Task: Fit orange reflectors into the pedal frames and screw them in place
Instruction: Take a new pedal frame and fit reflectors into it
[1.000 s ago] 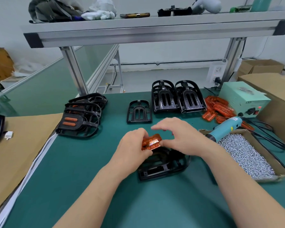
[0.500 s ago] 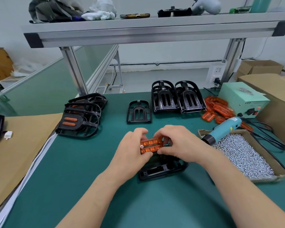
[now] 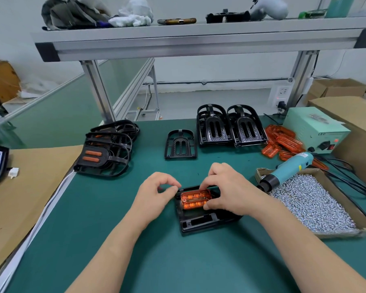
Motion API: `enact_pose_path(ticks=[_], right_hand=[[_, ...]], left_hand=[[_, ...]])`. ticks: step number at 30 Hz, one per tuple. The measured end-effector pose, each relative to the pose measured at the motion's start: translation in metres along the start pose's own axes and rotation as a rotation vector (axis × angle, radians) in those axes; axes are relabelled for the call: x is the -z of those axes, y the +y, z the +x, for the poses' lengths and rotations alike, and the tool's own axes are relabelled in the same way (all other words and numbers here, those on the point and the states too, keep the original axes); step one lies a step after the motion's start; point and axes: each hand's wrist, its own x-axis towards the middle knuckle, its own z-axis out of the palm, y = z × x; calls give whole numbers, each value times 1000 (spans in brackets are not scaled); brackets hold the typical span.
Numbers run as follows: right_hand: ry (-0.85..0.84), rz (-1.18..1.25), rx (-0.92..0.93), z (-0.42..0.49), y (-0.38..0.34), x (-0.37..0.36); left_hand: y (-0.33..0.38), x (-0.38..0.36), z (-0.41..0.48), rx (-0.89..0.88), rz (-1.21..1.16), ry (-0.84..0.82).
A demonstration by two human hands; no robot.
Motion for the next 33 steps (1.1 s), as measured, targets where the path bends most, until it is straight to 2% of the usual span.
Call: enact_pose_path(ticks=[7,13,20,24,28,31,33], right_hand=[[-12,-40,48,1,-3,-1],[-49,-118,60,1,-5,-2],[-45,-58,46,-6,-5,-4],[-64,-110,25,-6,-7,-7],[-66,-154,15,-4,-11,-8],[8,-106,14,-11,-11,-2],[157,-13,-18,-20,-8,10]], left_hand=[[-5,-4,-3,29,11,-84],[-6,-9,-4,-22,165,-121],[-6,-11,-6,-32,189,-118],[2,-16,-7,-99,176,-77],[14,-32,-4,-146,262,-156],[16,-40,-1,-110,346,-241],[16,-41,2,-84,327,-280]])
